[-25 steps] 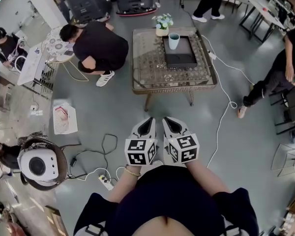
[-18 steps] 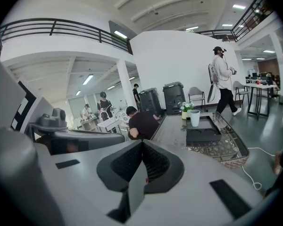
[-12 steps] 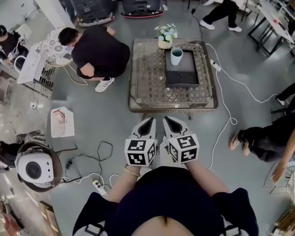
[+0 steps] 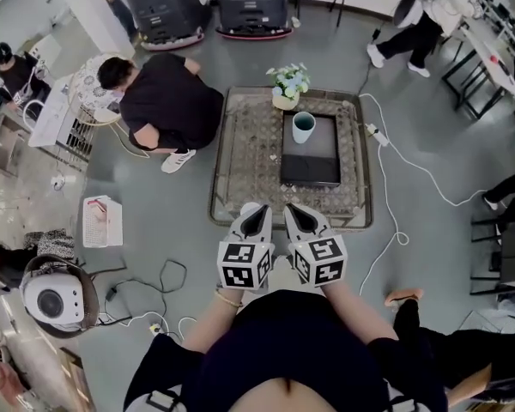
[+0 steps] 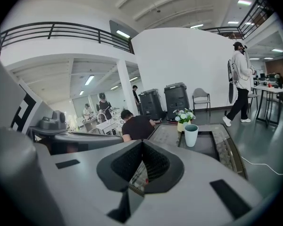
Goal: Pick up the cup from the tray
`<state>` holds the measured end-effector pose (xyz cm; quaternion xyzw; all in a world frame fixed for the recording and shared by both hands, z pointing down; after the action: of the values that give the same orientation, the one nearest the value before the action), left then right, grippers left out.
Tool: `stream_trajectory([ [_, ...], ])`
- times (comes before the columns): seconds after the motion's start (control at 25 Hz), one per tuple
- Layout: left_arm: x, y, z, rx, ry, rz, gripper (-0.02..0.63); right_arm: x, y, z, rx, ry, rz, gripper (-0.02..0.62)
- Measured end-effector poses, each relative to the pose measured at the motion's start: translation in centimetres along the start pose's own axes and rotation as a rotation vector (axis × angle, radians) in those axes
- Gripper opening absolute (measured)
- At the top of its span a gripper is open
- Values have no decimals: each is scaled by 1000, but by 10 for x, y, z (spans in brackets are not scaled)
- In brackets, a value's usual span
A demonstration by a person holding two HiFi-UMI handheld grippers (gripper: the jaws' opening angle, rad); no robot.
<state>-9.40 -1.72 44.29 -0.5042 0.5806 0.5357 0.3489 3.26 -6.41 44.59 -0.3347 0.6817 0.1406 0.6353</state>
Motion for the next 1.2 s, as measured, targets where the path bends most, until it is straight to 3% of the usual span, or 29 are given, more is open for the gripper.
stream_trajectory([
  [0.48, 4, -5, -63, -12, 42, -14, 8, 9, -55, -25, -38, 9, -54, 11],
  [1.2, -1, 25, -114, -49, 136, -21, 8, -2, -76, -60, -130, 63, -132, 11],
])
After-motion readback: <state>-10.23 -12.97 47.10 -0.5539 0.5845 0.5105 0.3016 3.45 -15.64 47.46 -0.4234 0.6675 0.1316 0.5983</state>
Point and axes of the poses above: the fingertips, and each gripper's own axes: z backward along the fingers, y to its left, x out of its top, the point moved 9 cm from there along z, backward along the fingers, and after that the axes turned 15 degrees about -y, right-handed, at the moved point
